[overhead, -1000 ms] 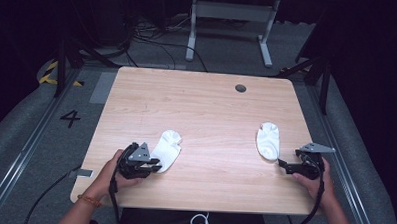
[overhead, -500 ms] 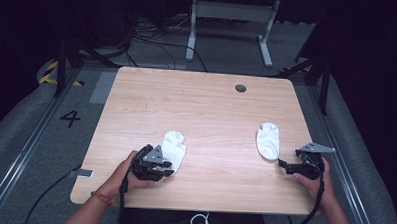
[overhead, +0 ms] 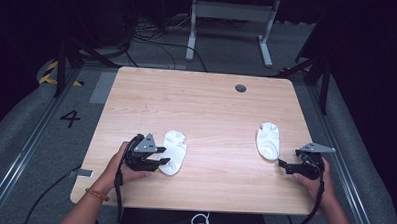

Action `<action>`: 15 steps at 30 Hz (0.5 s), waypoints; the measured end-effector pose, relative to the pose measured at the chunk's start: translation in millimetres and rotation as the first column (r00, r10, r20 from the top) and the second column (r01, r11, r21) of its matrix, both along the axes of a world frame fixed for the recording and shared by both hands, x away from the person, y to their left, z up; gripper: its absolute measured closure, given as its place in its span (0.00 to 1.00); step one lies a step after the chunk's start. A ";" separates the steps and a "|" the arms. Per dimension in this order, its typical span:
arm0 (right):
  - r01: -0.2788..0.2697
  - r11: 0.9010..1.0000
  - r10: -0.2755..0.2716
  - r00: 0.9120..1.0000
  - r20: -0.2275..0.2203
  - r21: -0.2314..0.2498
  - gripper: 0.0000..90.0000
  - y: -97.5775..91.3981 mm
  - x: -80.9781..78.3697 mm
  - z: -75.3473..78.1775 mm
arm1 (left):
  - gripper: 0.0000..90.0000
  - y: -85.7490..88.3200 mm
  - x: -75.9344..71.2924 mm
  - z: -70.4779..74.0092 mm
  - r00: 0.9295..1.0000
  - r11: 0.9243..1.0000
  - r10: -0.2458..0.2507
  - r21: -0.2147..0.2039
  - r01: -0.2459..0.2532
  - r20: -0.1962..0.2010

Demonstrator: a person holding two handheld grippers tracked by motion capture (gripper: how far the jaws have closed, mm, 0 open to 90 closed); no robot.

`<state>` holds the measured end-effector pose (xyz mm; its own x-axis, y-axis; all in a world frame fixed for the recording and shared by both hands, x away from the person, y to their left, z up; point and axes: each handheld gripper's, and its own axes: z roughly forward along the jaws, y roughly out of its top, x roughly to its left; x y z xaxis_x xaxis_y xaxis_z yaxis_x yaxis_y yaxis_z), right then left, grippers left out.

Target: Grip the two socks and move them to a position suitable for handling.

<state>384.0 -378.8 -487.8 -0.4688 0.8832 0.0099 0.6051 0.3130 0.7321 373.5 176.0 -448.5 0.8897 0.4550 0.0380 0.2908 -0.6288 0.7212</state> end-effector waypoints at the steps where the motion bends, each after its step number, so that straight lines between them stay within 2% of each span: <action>1: 0.000 1.000 0.000 1.000 0.000 0.000 0.13 0.0 0.0 0.0 | 0.64 -0.2 2.5 -3.2 1.000 1.000 0.010 0.010 -0.010 -0.006; 4: -0.003 1.000 0.003 1.000 0.001 -0.002 0.14 -0.3 -0.2 0.1 | 0.63 -3.1 16.9 -20.6 0.998 0.999 0.030 0.043 -0.027 -0.057; 5: -0.004 1.000 0.004 1.000 0.002 0.003 0.15 -0.2 -0.9 0.3 | 0.63 -4.8 18.9 -24.3 0.997 0.999 0.026 0.037 -0.024 -0.071; 8: -0.014 1.000 0.014 1.000 0.010 0.000 0.21 -0.7 -2.6 0.6 | 0.64 -9.9 20.3 -26.7 0.998 1.000 0.021 0.022 -0.019 -0.066; 9: -0.021 1.000 0.021 1.000 0.011 -0.006 0.28 -1.0 -3.6 2.4 | 0.64 -11.6 20.2 -27.2 0.998 1.000 0.022 0.021 -0.020 -0.063; 10: -0.020 1.000 0.020 1.000 0.022 -0.021 0.33 -0.5 -5.3 4.4 | 0.64 -13.3 20.1 -28.0 0.998 1.000 0.019 0.011 -0.019 -0.064; 12: -0.033 0.999 0.036 0.998 0.053 -0.043 0.35 1.9 -8.6 9.7 | 0.64 -16.5 19.8 -28.4 0.998 1.000 0.018 0.008 -0.017 -0.062; 15: -0.073 0.997 0.077 0.991 0.107 -0.037 0.42 11.1 -14.4 24.1 | 0.64 -19.5 21.0 -28.9 0.998 1.000 0.017 0.006 -0.017 -0.062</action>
